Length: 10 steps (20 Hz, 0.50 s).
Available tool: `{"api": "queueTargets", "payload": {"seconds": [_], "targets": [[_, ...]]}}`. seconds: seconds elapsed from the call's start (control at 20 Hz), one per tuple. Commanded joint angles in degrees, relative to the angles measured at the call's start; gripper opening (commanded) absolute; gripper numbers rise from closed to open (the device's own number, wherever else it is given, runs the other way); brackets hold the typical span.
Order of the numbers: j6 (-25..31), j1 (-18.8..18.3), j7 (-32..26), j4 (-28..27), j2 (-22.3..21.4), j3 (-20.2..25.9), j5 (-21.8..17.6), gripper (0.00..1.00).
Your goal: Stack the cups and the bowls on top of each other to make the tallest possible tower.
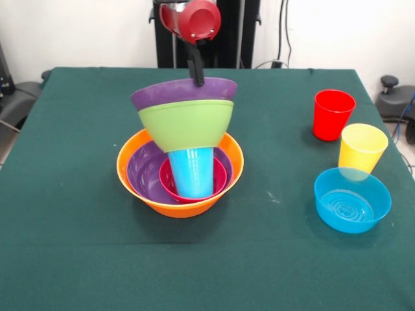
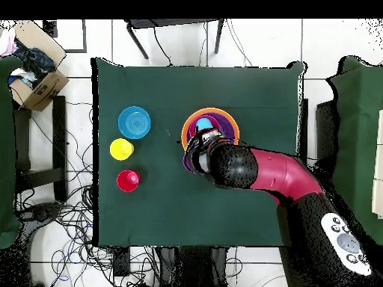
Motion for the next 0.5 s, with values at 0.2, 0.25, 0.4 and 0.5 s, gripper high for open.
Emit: {"api": "queueTargets", "payload": {"seconds": [0.2, 0.25, 0.4, 0.5], "targets": [[8.91, 2.1, -0.75, -7.87, 3.23, -4.42, -0.66, 0.0], [8.46, 2.15, -0.59, -7.86, 3.54, -4.51, -0.74, 0.0], [6.37, 3.35, 0.63, -8.34, 4.56, -5.79, -1.67, 0.0], [4.84, 4.54, 1.75, -8.62, 5.01, -7.03, -2.37, 0.0]]}}
